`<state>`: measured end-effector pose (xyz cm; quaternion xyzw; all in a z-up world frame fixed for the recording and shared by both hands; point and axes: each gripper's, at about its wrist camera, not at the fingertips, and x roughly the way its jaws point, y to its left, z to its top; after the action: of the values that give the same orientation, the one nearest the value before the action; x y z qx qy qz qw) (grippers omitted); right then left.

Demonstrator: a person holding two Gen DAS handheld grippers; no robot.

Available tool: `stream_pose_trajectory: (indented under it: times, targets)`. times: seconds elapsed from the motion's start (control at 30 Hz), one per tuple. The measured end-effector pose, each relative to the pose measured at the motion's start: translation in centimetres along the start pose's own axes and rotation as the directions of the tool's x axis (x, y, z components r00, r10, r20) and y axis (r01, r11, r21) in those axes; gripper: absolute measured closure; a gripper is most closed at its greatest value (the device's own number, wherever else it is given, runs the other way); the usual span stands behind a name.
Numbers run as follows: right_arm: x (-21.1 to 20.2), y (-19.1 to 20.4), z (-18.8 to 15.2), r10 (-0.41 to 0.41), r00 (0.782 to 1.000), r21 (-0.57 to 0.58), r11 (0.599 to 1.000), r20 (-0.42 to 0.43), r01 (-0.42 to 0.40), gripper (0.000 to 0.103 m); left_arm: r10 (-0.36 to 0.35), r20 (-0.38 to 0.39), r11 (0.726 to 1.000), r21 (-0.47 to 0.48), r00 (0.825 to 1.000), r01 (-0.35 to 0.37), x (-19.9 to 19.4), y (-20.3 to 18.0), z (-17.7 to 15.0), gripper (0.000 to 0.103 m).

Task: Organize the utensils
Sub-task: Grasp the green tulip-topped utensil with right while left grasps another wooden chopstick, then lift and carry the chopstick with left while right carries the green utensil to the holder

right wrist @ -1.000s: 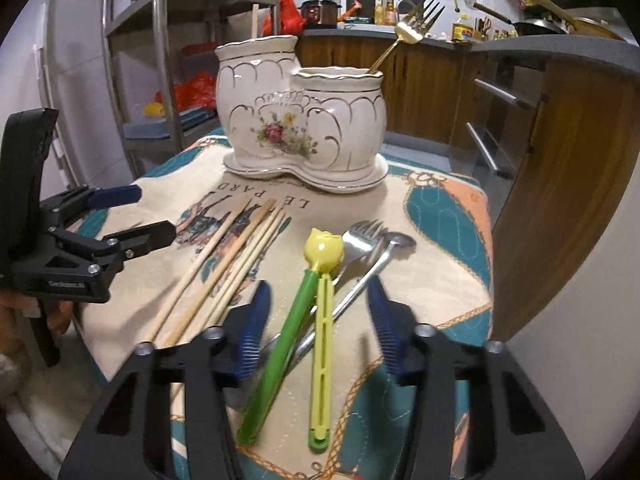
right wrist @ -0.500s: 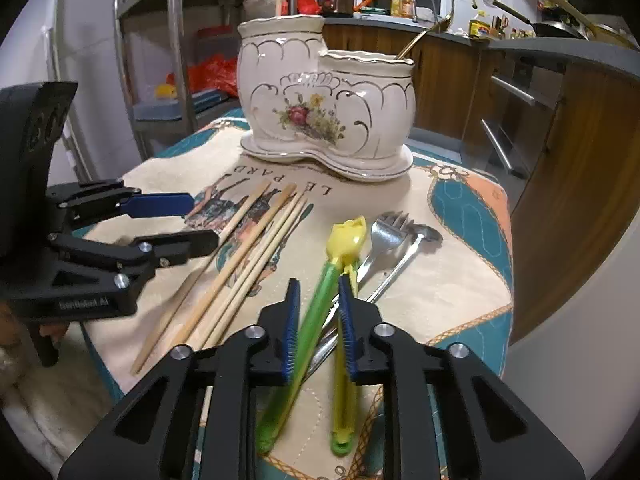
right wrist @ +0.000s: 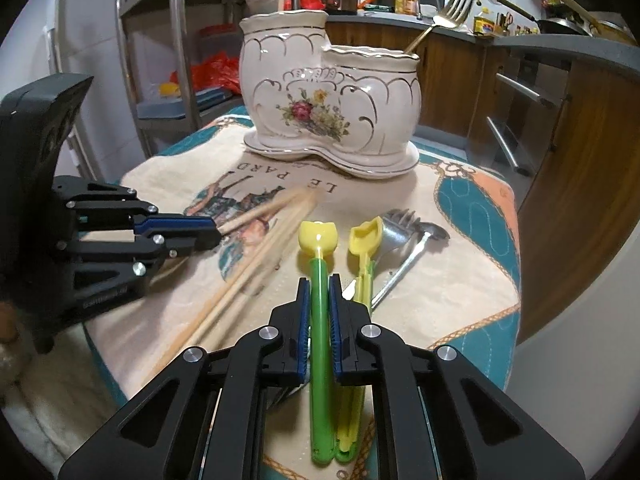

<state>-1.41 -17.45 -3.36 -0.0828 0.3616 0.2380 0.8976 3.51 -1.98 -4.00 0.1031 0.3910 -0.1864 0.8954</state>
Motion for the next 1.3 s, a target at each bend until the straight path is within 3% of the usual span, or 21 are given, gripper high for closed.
stream_pose_trajectory:
  times: [0.23, 0.37, 0.47, 0.5, 0.57, 0.63, 0.73, 0.77, 0.83, 0.93, 1.13, 1.3]
  targets:
    - [1.0, 0.8, 0.4, -0.012, 0.999, -0.048, 0.999, -0.051, 0.010, 0.092, 0.019, -0.044, 1.000, 0.013, 0.999, -0.019, -0.5, 1.9, -0.1, 0.098]
    - [1.7, 1.2, 0.9, -0.028, 0.997, -0.075, 0.997, -0.070, 0.023, 0.079, 0.019, -0.053, 1.000, 0.015, 0.998, -0.019, -0.2, 1.8, 0.1, 0.096]
    - [2.3, 1.4, 1.2, -0.036, 0.996, -0.093, 0.995, -0.079, 0.029, 0.079, 0.020, -0.064, 1.000, 0.011, 0.998, -0.019, 0.5, 1.7, 0.6, 0.096]
    - [2.4, 1.3, 1.3, -0.032, 0.996, -0.088, 0.996, -0.081, 0.025, 0.079, 0.024, -0.067, 1.000, 0.011, 0.997, -0.023, 0.8, 1.7, 0.8, 0.094]
    - [2.3, 1.2, 1.4, -0.024, 0.997, -0.082, 0.996, -0.080, 0.017, 0.081, 0.033, -0.070, 0.999, 0.006, 0.997, -0.032, 1.1, 1.9, 1.2, 0.074]
    - [2.3, 1.1, 1.4, -0.012, 0.997, -0.074, 0.997, -0.078, 0.007, 0.089, 0.037, -0.073, 0.999, 0.004, 0.997, -0.036, 1.4, 2.1, 1.6, 0.070]
    - [1.9, 1.0, 1.4, -0.001, 0.998, -0.070, 0.998, -0.061, -0.004, 0.092, 0.018, -0.075, 1.000, -0.004, 0.997, -0.018, 1.5, 2.4, 1.7, 0.072]
    - [1.8, 0.9, 1.4, 0.004, 0.998, -0.065, 0.998, -0.056, -0.008, 0.092, -0.003, -0.078, 1.000, -0.003, 0.997, 0.003, 1.5, 2.4, 1.7, 0.083]
    - [1.4, 0.7, 1.5, 0.023, 0.999, -0.051, 0.998, -0.041, -0.025, 0.092, -0.024, -0.083, 1.000, 0.015, 0.996, 0.026, 1.3, 2.2, 1.7, 0.095]
    - [0.5, 0.3, 1.7, 0.058, 0.998, -0.031, 0.998, 0.003, -0.058, 0.092, -0.024, -0.084, 0.998, 0.056, 0.996, 0.028, 0.9, 2.0, 1.5, 0.097]
    - [-1.8, -0.1, 2.9, 0.085, 0.988, -0.019, 0.996, 0.129, -0.084, 0.092, -0.029, 0.044, 0.998, 0.056, 0.999, 0.026, -1.4, 2.7, 1.7, 0.097]
    - [-3.5, -1.0, 5.5, 0.069, 0.962, -0.002, 0.997, 0.263, -0.071, 0.092, -0.034, 0.234, 0.999, 0.017, 0.972, 0.030, -5.0, 4.3, 2.9, 0.097]
